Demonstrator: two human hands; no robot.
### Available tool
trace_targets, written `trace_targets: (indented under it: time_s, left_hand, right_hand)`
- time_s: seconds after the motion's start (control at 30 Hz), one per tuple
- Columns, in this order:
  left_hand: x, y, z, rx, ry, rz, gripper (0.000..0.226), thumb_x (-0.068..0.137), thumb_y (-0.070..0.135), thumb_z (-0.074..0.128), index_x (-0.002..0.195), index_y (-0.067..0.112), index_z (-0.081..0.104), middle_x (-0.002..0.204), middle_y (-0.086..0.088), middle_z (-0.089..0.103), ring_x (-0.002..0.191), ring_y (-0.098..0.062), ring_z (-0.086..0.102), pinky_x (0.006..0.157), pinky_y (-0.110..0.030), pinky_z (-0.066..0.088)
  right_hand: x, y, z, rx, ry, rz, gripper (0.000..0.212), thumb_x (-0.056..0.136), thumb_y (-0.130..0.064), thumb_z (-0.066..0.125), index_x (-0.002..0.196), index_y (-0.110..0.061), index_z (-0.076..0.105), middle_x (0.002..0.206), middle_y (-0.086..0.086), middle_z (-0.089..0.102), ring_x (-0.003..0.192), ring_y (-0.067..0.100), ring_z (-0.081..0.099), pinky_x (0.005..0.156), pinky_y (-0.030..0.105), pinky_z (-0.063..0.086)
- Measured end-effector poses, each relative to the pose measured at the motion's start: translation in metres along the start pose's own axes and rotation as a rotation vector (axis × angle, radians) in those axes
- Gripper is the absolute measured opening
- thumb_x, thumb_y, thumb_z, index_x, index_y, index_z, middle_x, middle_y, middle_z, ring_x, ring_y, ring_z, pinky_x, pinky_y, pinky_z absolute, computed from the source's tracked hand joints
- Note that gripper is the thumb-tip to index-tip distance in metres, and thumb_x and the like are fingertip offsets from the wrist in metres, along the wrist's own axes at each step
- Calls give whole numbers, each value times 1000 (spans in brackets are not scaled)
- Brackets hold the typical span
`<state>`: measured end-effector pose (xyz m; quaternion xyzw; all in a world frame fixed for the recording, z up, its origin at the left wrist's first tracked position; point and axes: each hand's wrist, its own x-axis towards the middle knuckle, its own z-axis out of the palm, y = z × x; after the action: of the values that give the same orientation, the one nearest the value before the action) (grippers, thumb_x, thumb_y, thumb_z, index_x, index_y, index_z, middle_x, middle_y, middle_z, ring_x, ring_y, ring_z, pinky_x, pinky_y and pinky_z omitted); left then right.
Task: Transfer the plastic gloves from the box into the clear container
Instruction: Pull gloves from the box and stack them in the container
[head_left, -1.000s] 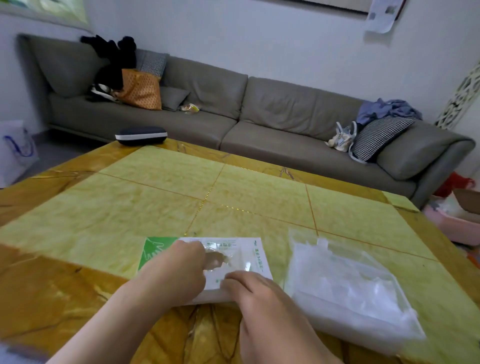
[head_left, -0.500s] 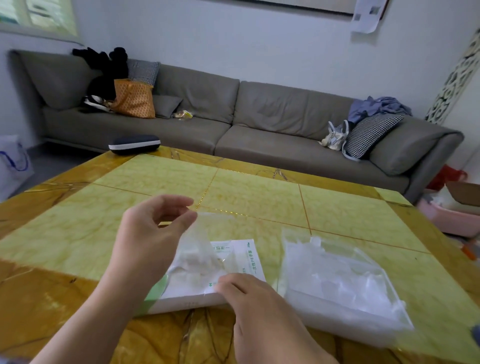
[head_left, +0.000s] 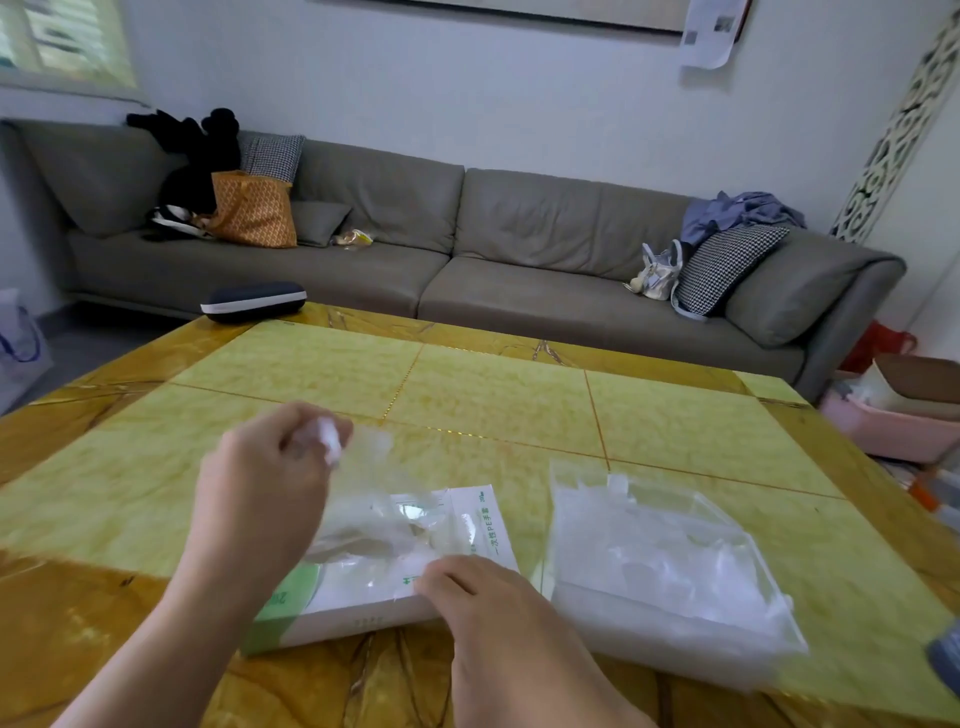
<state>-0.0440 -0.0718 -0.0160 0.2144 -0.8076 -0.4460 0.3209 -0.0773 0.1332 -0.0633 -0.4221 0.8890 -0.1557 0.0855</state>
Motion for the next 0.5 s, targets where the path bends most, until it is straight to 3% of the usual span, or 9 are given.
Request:
trace_targets:
  time_s: [0.07,0.13,0.23,0.3,0.37,0.43,0.5]
  left_hand:
    - [1,7,-5,-240,76,-29,16,98,32,64,89,22,72,77,3,75,72,-21,69,64,-36,53]
    - [0,10,-5,-460,49,-129,27,96,35,65,90,11,72,78,-6,76,73,-24,72,76,-40,56]
    - [-4,14,1,-595,-16,-236,32,92,36,69,89,4,72,80,-13,76,75,-27,73,86,-46,58]
    - [-10,18,8,-646,-57,-275,36,92,36,68,94,1,70,83,-16,76,79,-30,75,83,-44,58]
    - [-18,24,15,-653,-97,-258,36,94,35,66,99,-1,68,84,-14,77,81,-28,77,81,-41,57]
    - [-28,30,23,-626,-133,-214,32,97,32,64,101,0,66,85,-10,79,81,-23,77,79,-39,56]
    - [-35,32,32,-632,-174,-199,33,96,30,65,99,-2,62,85,-10,79,82,-21,78,78,-38,54]
  right_hand:
    - [0,-1,-1,5,11,0,62,91,-4,50,148,-28,43,152,-20,34,141,13,34,101,20,26]
    - [-1,-2,1,16,20,2,59,91,-4,49,146,-26,44,152,-20,34,140,13,34,100,20,26]
    - [0,-2,1,74,32,44,52,93,-16,52,141,-32,45,148,-28,30,137,6,37,106,27,40]
    - [-3,-6,-7,223,70,91,54,91,-32,61,142,-41,46,146,-36,29,134,-9,38,111,24,40]
    - [-9,-14,-16,514,156,117,51,85,-46,73,133,-46,55,141,-37,43,129,-16,44,110,17,38]
    - [-10,-20,-21,812,212,123,46,81,-55,79,122,-39,65,128,-25,64,121,-8,58,105,22,45]
    - [-6,-16,-22,957,381,160,30,87,-44,79,102,-19,70,105,0,77,103,13,72,92,31,56]
